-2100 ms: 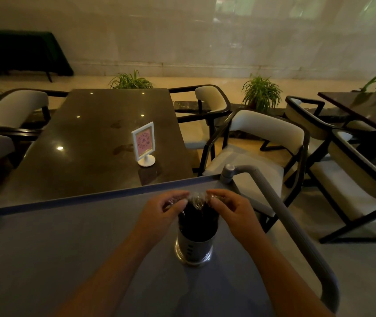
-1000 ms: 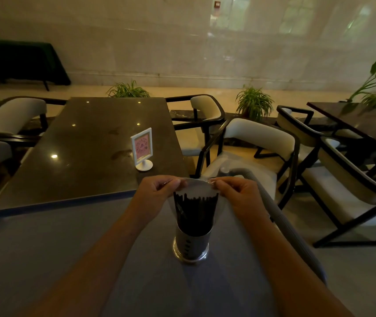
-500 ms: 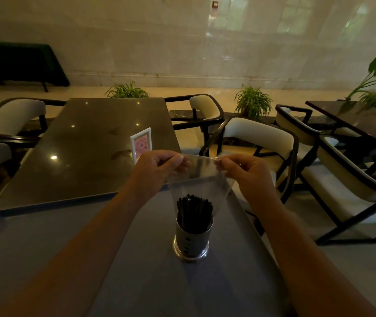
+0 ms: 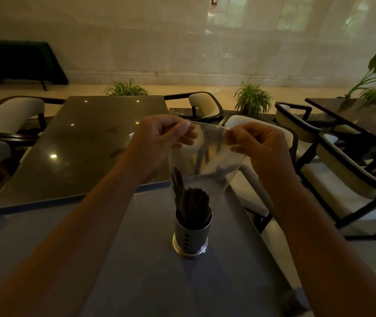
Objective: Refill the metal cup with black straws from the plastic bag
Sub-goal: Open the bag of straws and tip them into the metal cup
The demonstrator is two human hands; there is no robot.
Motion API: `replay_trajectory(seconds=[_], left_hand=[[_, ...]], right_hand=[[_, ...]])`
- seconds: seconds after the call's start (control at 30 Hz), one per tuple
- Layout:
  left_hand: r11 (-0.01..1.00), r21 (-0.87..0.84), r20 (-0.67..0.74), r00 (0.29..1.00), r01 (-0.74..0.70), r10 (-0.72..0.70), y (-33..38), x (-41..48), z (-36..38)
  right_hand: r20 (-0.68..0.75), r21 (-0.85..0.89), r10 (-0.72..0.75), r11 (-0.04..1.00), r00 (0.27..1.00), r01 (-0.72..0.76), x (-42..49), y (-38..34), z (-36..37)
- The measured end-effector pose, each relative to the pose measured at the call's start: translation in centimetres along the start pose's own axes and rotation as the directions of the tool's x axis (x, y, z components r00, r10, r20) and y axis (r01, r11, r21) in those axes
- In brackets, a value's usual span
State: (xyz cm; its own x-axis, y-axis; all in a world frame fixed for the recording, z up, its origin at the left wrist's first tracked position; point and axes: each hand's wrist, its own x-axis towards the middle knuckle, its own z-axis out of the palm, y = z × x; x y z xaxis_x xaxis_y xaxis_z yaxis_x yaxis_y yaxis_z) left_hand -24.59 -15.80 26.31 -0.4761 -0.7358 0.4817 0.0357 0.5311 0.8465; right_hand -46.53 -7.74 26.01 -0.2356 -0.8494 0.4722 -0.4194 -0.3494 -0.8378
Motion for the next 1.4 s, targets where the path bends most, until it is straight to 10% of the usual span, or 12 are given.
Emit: replay_trajectory(seconds=[0.9, 1.4], left_hand=[[0.958, 0.021, -0.097, 0.954, 0.286, -0.283, -7.9, -7.9, 1.0], [0.984, 0.099, -0.24, 0.963, 0.147, -0.119, -4.0, -5.0, 1.0]], right_hand=[[0.27, 0.091, 0.246, 0.956, 0.931, -0.279, -7.3, 6.9, 2.9], [-0.039, -0.141, 0.039, 0.989, 0.998, -0.044, -4.8, 4.3, 2.0]])
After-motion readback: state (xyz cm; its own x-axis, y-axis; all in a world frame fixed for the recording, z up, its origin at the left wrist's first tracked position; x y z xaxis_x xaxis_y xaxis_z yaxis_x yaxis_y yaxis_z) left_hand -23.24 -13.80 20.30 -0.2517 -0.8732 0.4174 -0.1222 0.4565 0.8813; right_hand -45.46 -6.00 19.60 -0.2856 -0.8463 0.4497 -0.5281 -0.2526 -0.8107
